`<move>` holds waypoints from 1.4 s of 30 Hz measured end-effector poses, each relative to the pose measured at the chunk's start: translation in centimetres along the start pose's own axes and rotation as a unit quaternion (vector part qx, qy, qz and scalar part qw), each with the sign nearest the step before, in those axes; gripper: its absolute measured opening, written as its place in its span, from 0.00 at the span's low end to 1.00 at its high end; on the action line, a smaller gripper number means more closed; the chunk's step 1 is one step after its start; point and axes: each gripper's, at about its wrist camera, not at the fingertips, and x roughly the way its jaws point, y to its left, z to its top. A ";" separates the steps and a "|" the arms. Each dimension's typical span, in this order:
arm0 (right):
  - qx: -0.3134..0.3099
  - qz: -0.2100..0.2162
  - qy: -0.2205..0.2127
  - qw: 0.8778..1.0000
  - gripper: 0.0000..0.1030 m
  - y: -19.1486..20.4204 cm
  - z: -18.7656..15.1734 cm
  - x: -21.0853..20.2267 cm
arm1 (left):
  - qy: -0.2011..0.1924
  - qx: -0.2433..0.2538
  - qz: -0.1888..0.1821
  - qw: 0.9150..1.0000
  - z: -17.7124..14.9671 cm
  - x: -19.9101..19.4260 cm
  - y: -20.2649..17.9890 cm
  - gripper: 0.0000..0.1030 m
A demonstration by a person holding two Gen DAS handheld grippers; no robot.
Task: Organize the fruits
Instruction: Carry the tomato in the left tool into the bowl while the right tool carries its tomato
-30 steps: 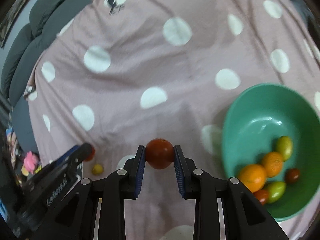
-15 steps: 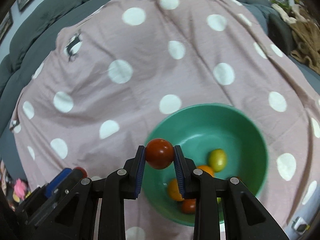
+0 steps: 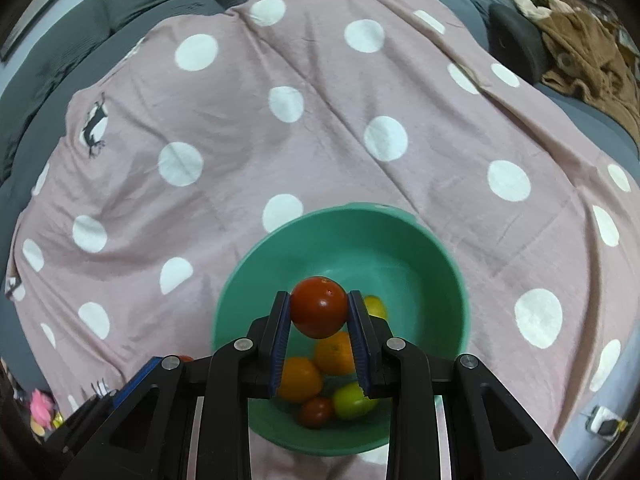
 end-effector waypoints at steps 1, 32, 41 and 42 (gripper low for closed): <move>0.003 -0.004 0.002 1.000 0.30 -0.3 0.1 0.1 | 0.002 0.001 -0.004 1.000 0.0 0.3 -0.3 0.21; 0.033 -0.059 0.048 0.997 0.30 -3.9 0.2 2.7 | 0.065 0.024 -0.047 0.996 -0.5 4.7 -3.6 0.21; 0.028 -0.069 0.055 0.996 0.30 -3.8 0.1 3.0 | 0.074 0.021 -0.052 0.996 -0.7 5.2 -3.4 0.22; 0.027 -0.069 0.055 0.996 0.30 -3.8 0.1 3.0 | 0.076 0.019 -0.053 0.996 -0.7 5.2 -3.4 0.22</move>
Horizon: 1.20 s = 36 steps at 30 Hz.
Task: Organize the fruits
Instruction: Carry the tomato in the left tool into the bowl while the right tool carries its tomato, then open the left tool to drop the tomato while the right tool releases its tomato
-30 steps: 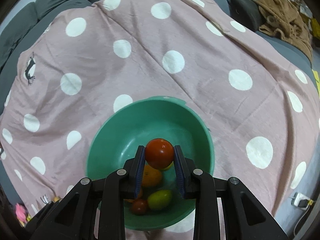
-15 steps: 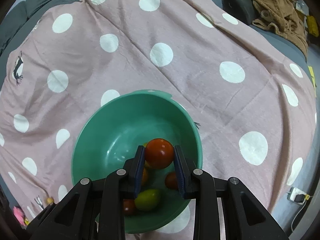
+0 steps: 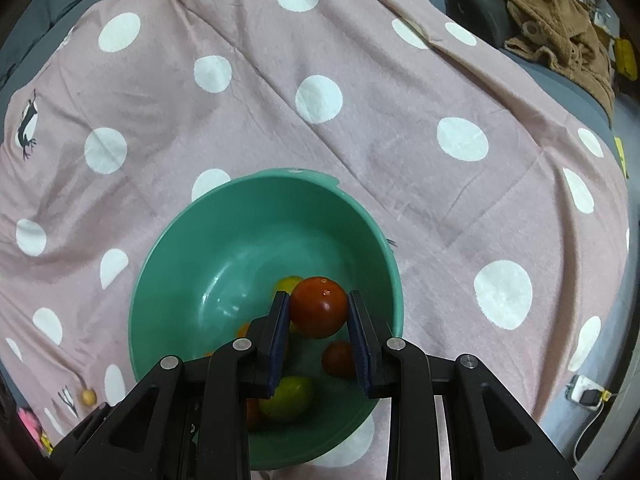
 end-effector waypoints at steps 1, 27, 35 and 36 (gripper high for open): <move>-0.001 -0.001 0.000 1.000 0.30 0.0 0.0 0.0 | 0.001 -0.001 -0.001 1.000 0.0 0.0 0.0 0.22; -0.003 -0.004 -0.002 1.000 0.30 0.4 -0.3 -0.2 | 0.006 -0.012 -0.014 1.000 -0.3 0.1 0.4 0.24; -0.015 0.000 -0.022 1.000 0.49 1.3 -0.3 -1.2 | -0.023 -0.023 -0.017 0.999 -0.3 -2.7 1.4 0.42; -0.018 0.002 -0.025 1.000 0.49 1.5 -0.3 -1.4 | -0.027 -0.027 -0.015 0.999 -0.3 -3.3 1.8 0.42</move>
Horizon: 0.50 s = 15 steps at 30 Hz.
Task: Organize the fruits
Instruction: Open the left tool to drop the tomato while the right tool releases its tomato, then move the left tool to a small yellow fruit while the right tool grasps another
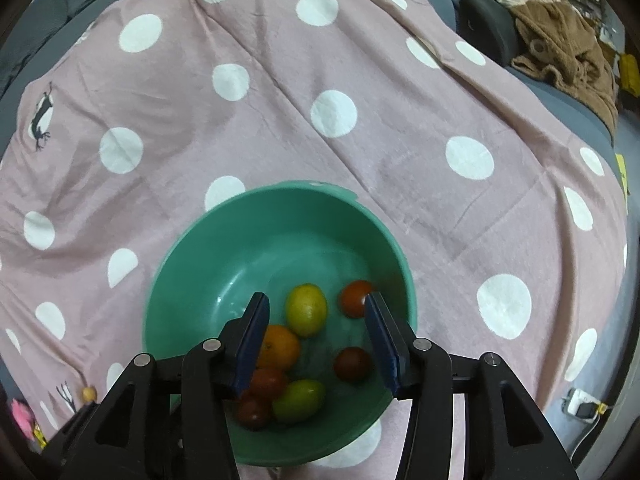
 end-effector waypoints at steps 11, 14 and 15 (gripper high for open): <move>-0.062 0.051 -0.013 0.997 0.49 5.0 -0.6 -1.1 | -0.037 -0.077 0.106 0.991 -1.6 -7.7 9.3 0.43; -0.099 0.074 -0.011 0.992 0.49 7.7 -1.3 -1.2 | -0.060 -0.113 0.137 0.982 -2.8 -10.0 12.6 0.43; -0.107 0.080 -0.009 0.991 0.49 8.5 -1.6 -1.2 | -0.066 -0.128 0.143 0.979 -3.2 -10.6 13.9 0.43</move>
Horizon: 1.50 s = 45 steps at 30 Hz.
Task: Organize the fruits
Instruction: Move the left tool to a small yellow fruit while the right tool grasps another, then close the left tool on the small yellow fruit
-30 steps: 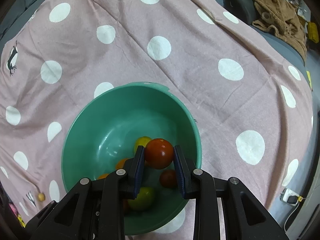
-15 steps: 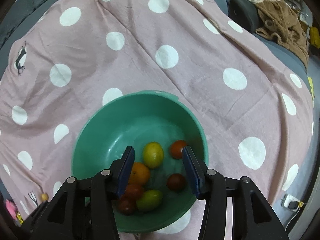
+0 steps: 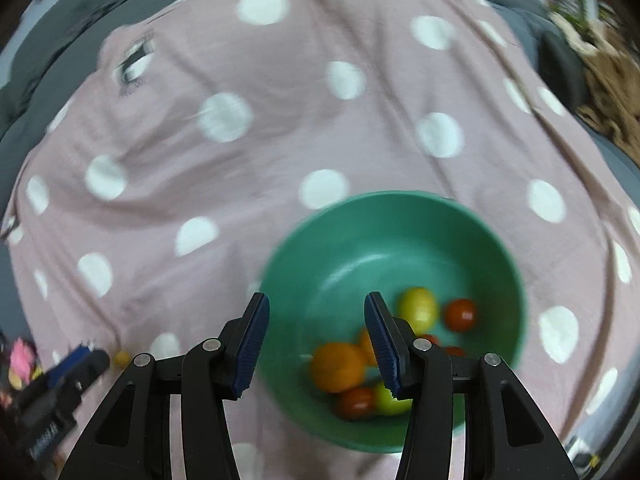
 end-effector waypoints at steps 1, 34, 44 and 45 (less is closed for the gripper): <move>-0.016 0.013 0.004 1.000 0.49 1.4 -0.1 0.3 | -0.004 -0.016 0.004 1.000 0.0 -0.2 1.4 0.43; -0.183 0.242 0.241 0.922 0.29 21.4 -11.0 11.1 | 0.025 -0.143 0.017 0.989 -0.5 3.6 13.1 0.16; -0.126 0.230 0.220 0.940 0.29 17.3 -7.9 9.4 | 0.074 -0.131 0.015 0.989 0.1 6.4 12.0 0.16; -0.121 0.230 0.216 0.941 0.29 17.0 -7.6 9.2 | 0.081 -0.131 0.022 0.988 0.1 6.8 11.9 0.16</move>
